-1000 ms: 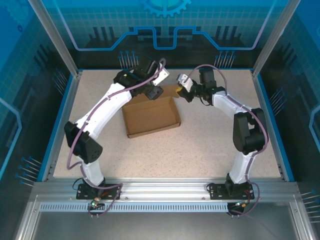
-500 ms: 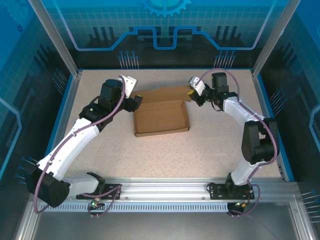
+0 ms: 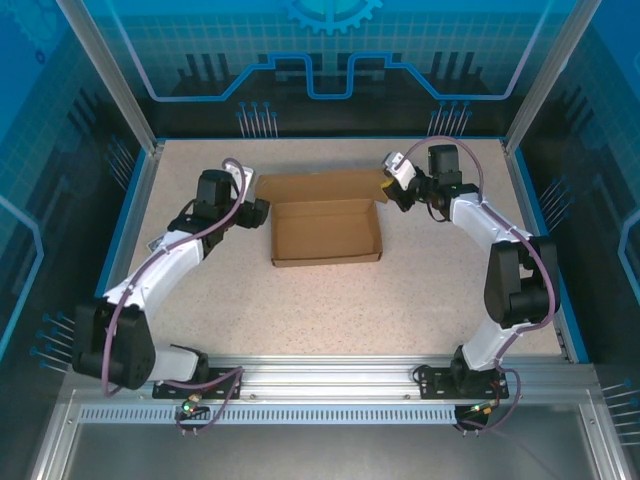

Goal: Fold the paper box

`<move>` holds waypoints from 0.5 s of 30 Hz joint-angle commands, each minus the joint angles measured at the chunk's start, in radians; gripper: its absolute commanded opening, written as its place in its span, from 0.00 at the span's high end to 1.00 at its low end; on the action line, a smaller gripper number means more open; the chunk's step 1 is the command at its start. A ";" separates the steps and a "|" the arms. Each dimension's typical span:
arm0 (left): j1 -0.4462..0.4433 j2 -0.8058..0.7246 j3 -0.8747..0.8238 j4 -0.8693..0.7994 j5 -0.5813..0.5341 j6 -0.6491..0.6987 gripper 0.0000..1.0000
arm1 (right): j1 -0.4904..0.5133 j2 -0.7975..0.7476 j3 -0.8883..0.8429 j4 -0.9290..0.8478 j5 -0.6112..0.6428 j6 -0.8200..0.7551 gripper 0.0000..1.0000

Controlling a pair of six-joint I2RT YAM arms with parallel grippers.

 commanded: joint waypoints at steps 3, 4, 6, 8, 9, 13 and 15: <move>0.046 0.075 0.030 0.129 0.192 0.014 0.20 | -0.008 -0.017 0.027 -0.023 0.000 0.014 0.92; 0.047 0.087 0.033 0.136 0.200 0.015 0.22 | -0.009 -0.017 0.028 -0.023 0.001 0.014 0.92; 0.050 0.111 0.042 0.145 0.216 0.014 0.31 | -0.009 -0.016 0.029 -0.023 0.002 0.020 0.92; 0.052 0.132 0.052 0.145 0.239 0.012 0.38 | -0.006 -0.014 0.034 -0.025 0.001 0.024 0.92; 0.052 0.142 0.056 0.148 0.249 0.009 0.42 | -0.007 -0.015 0.035 -0.027 0.000 0.029 0.92; 0.052 0.174 0.073 0.152 0.262 -0.010 0.58 | -0.002 -0.016 0.038 -0.021 -0.001 0.046 0.92; 0.053 0.182 0.083 0.150 0.272 -0.022 0.68 | 0.001 -0.016 0.041 -0.023 0.004 0.057 0.92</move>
